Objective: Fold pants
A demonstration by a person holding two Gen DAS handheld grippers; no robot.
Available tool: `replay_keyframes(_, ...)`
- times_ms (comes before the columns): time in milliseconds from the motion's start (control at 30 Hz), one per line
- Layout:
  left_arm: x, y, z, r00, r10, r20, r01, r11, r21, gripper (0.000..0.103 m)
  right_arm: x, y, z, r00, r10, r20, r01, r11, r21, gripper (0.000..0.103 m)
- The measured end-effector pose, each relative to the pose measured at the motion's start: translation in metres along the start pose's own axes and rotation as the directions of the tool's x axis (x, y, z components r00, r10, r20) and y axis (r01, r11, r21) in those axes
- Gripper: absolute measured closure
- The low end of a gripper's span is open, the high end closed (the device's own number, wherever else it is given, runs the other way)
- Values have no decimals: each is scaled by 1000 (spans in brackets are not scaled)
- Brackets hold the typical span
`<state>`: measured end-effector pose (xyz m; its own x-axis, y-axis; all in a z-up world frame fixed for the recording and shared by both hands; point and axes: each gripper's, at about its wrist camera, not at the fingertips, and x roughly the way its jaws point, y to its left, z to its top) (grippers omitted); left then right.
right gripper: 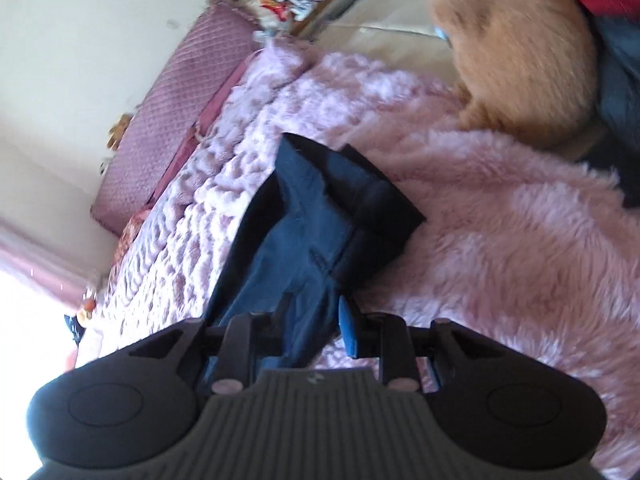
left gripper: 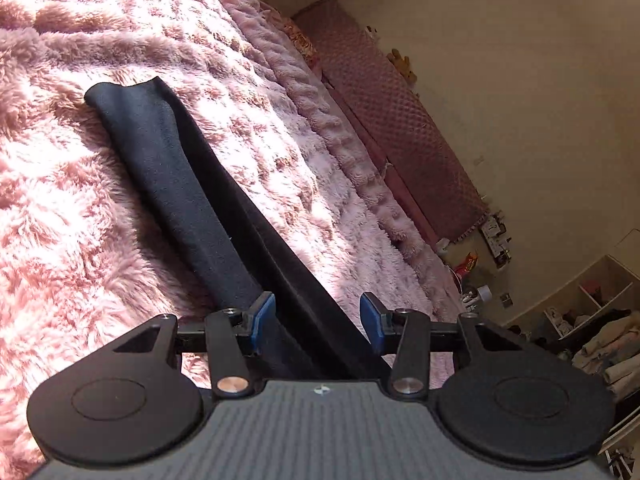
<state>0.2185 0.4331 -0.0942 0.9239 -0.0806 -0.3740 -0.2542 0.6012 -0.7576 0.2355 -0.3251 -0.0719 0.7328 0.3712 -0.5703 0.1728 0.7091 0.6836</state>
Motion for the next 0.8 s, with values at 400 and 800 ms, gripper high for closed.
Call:
replay_keyframes(400,80,-64,-31,962,-41,-269,20,996,-82,52,139,159,-46,905,275,-324,-314,946,-73,65)
replay_keyframes(800,125,2,-39,961,-21,-277,-85,928,-363,51,253,151,-69,905,189,-382,-117,972,204,86)
